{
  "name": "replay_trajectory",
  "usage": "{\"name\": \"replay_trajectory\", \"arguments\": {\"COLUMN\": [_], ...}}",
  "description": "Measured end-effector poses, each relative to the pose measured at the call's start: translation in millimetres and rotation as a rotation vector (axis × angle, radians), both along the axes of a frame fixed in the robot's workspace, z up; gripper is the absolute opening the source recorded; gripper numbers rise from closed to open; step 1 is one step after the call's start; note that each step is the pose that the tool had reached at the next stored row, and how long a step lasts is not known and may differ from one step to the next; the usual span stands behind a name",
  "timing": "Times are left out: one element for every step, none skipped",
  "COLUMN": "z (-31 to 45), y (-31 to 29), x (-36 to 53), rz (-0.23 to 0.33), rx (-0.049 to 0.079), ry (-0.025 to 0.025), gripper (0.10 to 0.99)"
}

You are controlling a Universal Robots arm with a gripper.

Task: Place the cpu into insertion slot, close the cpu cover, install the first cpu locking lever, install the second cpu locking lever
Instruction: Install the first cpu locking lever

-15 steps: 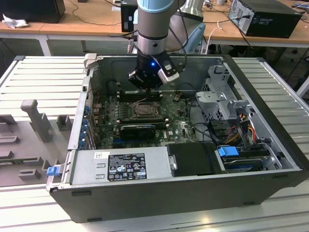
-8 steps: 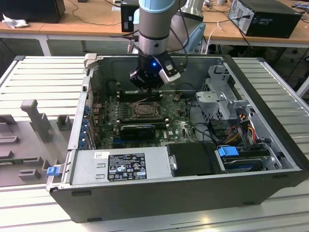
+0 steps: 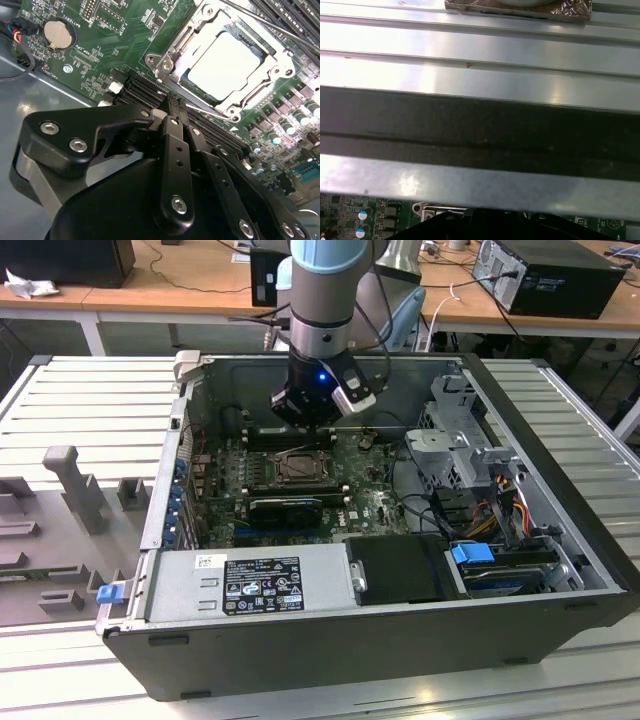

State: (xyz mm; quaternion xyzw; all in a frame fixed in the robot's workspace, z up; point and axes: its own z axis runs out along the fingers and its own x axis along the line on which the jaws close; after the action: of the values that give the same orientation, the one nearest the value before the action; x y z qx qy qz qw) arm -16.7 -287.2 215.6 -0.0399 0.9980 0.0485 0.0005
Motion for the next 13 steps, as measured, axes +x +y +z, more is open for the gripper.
{"name": "replay_trajectory", "arguments": {"z": [-1.6,-2.8,-3.7,-4.9,-5.8,-6.9,-7.8,-8.4,-9.2,-9.7,-10.0,-10.4,-10.7], "y": [0.0,0.0,0.0,0.0,0.0,0.0,0.0,0.0,0.0,0.0,0.0,0.0,0.0], "x": [0.1,0.3,0.4,0.5,0.7,0.9,1.0,1.1,1.2,1.3,1.4,1.5,1.6], "rz": [0.002,0.004,0.005,0.007,0.008,0.009,0.011,0.012,0.013,0.014,0.015,0.015,0.016], "rx": [0.000,0.000,0.000,0.000,0.000,0.000,0.000,0.000,0.000,0.000,0.000,-0.001,-0.002], "ry": [0.0000,0.0000,0.0000,0.0000,0.0000,0.0000,0.0000,0.0000,0.0001,0.0001,0.0001,0.0001,0.0001], "gripper": [0.106,0.106,0.106,0.106,0.106,0.106,0.106,0.106,0.106,0.106,0.106,0.106,0.106]}}
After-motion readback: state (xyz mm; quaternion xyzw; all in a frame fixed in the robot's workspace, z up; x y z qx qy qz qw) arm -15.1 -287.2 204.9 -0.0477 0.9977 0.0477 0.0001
